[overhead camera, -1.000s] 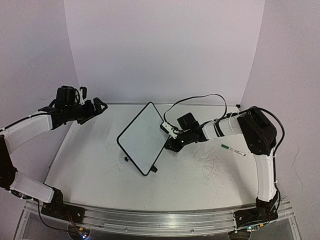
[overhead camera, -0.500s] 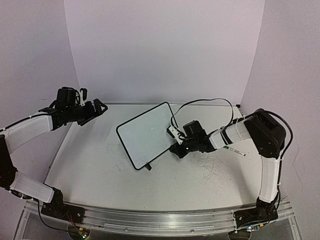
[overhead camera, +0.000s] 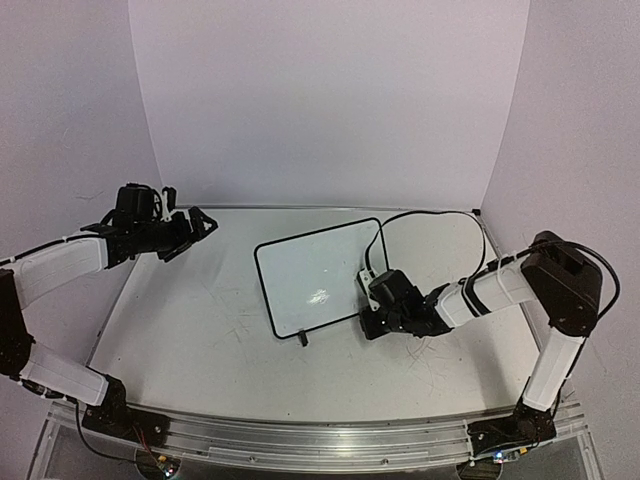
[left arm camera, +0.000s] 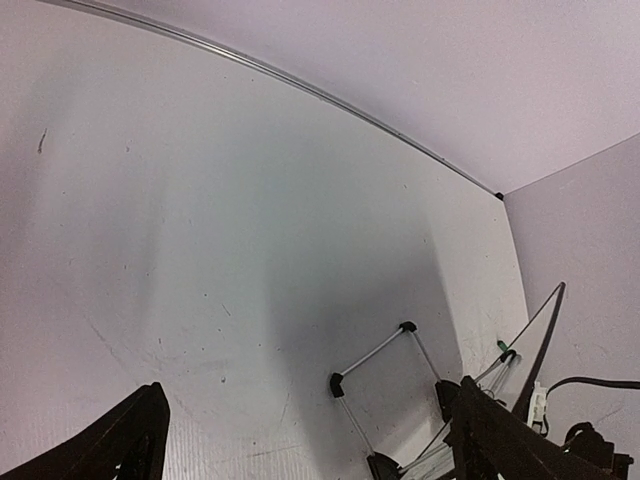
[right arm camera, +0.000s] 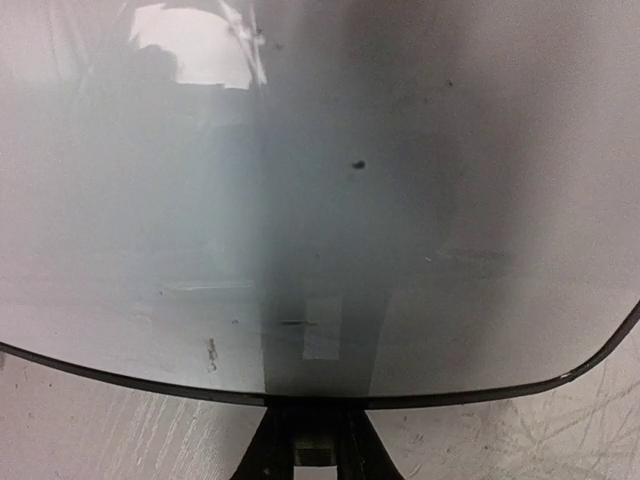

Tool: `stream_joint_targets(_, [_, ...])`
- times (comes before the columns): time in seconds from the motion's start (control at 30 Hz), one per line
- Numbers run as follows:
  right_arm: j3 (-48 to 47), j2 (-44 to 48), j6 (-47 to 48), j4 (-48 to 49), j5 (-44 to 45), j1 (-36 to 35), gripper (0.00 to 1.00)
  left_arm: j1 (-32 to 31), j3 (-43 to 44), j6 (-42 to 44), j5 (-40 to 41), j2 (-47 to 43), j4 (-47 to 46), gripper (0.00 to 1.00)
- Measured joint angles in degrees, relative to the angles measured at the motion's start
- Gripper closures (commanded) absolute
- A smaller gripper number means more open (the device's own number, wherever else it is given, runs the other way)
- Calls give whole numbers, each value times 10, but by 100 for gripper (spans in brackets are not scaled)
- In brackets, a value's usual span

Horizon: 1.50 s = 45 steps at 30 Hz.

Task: Write a sentence on the whiteboard
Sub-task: Move the whiteboard stand to the center of the board, then pick up the whiteboard marker from the corner of the board.

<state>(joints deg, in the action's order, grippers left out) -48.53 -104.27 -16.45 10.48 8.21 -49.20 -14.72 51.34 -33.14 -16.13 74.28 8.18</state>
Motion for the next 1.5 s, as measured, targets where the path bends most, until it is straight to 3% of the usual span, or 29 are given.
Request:
stream_joint_targets(0.13, [6,0,-65,-6,37,-31,93,-2,-12,-5,-5,-1,-9,1])
stream_joint_targets(0.43, [11,11,-148,-25,85,-70,70,-4,-26,-17,-8,-14,-20,1])
stream_joint_targets(0.6, [11,17,-159,-27,89,-74,48,-4,-28,-17,-8,-22,-22,1])
stream_joint_targets(0.7, [12,25,-157,-32,88,-74,41,-4,-31,-17,-8,-29,-23,1])
stream_joint_targets(0.97, [49,132,-154,-47,89,-78,25,-4,-31,-17,-9,-35,-24,1])
stream_joint_targets(1.13, [77,229,-150,-65,98,-80,4,-4,-31,-17,-14,-35,-24,1])
stream_joint_targets(1.4, [100,371,-171,-112,210,-75,2,-5,-31,-14,-18,-38,-25,1])
stream_joint_targets(1.5, [100,409,-206,-149,230,-24,2,-5,-31,-13,-19,-48,-25,1])
